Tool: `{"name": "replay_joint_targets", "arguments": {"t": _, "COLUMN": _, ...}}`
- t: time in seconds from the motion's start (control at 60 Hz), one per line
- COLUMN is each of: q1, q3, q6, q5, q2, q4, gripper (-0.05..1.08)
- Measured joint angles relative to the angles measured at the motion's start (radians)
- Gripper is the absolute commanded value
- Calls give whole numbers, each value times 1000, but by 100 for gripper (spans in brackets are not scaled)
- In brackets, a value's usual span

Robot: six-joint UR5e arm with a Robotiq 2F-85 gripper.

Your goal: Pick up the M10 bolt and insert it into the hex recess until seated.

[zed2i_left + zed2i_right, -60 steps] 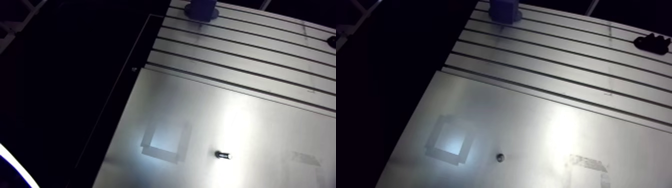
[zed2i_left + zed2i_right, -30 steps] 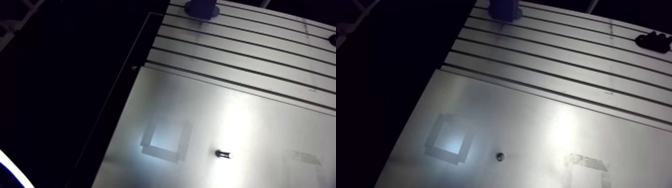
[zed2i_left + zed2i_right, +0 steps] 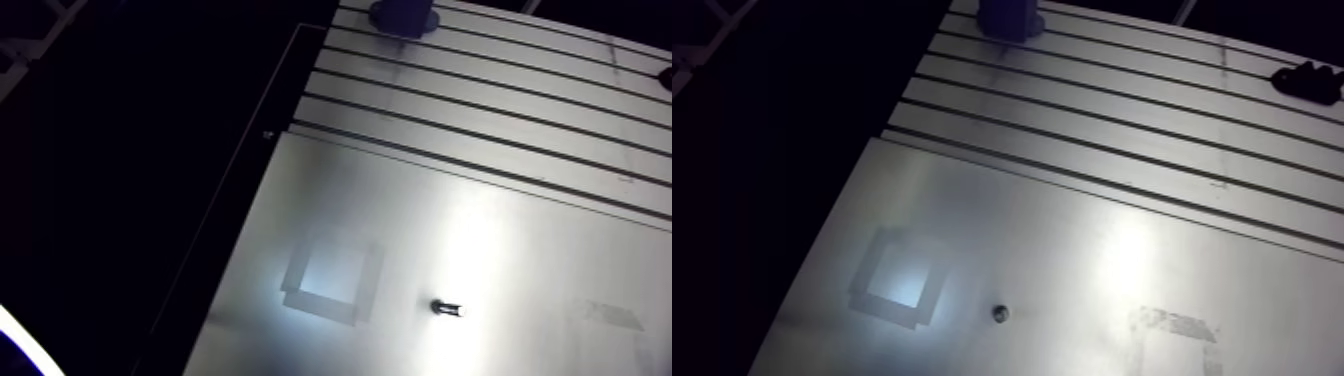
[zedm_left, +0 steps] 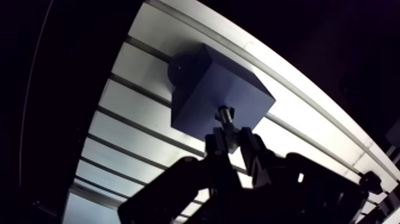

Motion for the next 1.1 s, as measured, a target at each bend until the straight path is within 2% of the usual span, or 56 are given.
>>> {"name": "replay_joint_targets", "arguments": {"t": 1.1, "q1": -4, "q3": 3, "q6": -2, "q5": 3, "q2": 9, "q4": 1, "gripper": 102}}
